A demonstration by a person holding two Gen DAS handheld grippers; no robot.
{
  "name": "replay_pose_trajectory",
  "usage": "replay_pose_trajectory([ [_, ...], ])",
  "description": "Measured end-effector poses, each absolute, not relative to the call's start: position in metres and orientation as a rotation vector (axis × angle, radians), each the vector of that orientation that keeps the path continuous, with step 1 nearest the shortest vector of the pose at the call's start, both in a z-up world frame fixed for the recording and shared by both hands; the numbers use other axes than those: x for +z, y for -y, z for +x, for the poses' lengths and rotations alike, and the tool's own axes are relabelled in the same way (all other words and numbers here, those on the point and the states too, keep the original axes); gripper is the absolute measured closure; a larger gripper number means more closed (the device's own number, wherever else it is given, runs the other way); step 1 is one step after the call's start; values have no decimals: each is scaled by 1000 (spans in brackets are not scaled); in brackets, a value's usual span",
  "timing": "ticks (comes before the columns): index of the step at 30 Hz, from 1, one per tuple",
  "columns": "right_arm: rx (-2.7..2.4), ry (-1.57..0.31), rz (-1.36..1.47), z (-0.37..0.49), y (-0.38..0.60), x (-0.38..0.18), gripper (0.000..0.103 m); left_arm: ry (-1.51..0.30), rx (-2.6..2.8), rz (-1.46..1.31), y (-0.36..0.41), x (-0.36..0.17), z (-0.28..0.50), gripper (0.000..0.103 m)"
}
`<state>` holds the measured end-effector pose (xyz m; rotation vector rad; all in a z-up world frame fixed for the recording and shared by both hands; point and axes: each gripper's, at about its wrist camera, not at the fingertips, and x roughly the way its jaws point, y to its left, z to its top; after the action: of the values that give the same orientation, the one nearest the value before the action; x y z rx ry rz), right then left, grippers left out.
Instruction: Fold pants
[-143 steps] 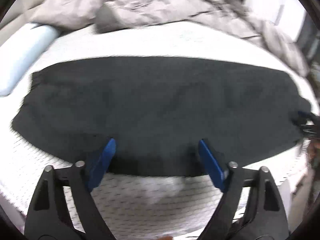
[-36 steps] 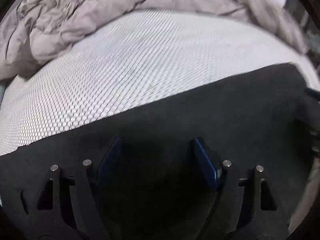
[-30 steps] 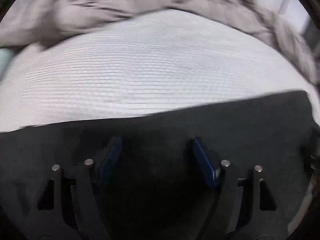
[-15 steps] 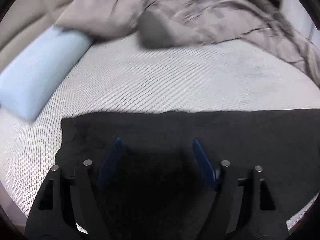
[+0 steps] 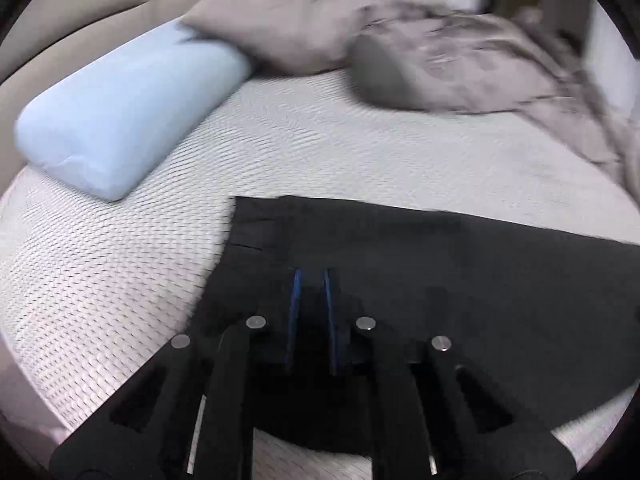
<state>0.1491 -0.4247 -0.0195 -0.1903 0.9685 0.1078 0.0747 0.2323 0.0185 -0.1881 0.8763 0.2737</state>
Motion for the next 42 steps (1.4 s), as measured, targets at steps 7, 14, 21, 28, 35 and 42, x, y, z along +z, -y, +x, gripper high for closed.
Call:
replay_pose_trajectory([
  [7, 117, -965, -167, 149, 428, -21, 1, -973, 224, -221, -232, -31, 83, 95],
  [14, 116, -966, -172, 148, 428, -22, 1, -897, 294, -323, -262, 0, 32, 95],
  [21, 187, -928, -168, 125, 411, 0, 1, -929, 57, -169, -191, -4, 47, 62],
  [28, 272, -906, -326, 91, 383, -3, 1, -933, 191, -241, -210, -29, 40, 61],
  [35, 27, -878, -340, 79, 474, -8, 1, -970, 244, -178, -187, -27, 51, 60],
  [42, -68, -938, 71, 83, 601, -3, 1, -898, 278, -155, -177, 2, 18, 60],
])
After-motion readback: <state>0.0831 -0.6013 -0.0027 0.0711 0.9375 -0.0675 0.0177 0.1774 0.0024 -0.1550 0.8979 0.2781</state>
